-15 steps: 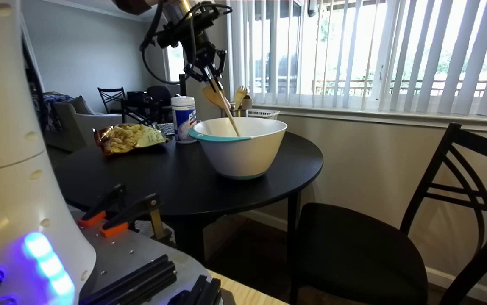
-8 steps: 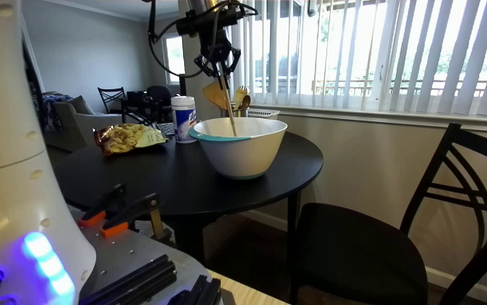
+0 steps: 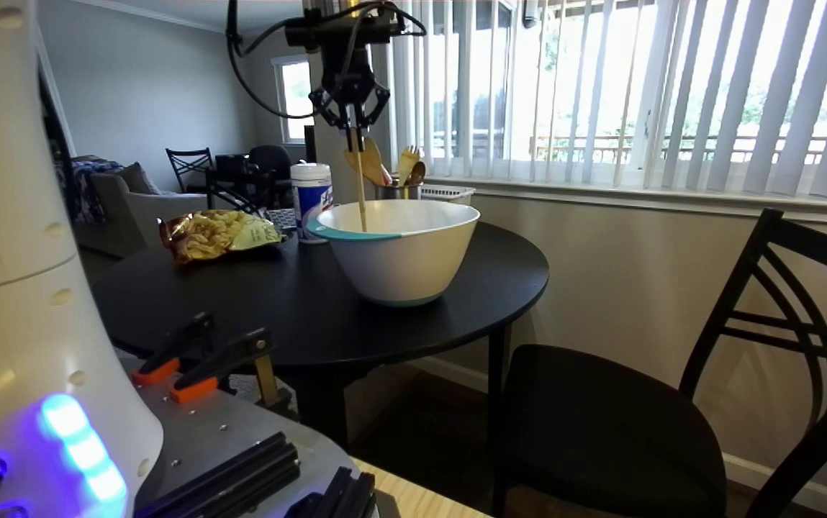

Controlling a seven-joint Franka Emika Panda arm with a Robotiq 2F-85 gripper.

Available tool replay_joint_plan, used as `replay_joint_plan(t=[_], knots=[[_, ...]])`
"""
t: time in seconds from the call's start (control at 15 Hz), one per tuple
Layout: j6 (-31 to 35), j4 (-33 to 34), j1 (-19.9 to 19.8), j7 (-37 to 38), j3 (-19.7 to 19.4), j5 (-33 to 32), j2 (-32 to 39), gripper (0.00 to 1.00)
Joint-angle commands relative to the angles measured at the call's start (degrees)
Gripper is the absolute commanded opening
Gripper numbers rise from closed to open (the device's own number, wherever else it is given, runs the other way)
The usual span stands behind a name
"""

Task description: Use the cooking stick to stir the contents of the white bowl

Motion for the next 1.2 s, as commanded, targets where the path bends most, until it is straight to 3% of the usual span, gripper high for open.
replay_joint_plan(t=[0.0,0.33,0.73,1.13], knots=[[-4.8,0.1,-0.7,0.3,2.3,-1.1,-0.1,0.04],[-3.7,-2.3,-2.1,0.2,1.7,-1.6,-1.0,0.04],[1.2,-6.8,-4.8,-2.6,-2.9,4.5,-4.3,0.04],[4.1,-4.8,-7.5,3.5,-2.3,-1.3,-2.7,0.04]])
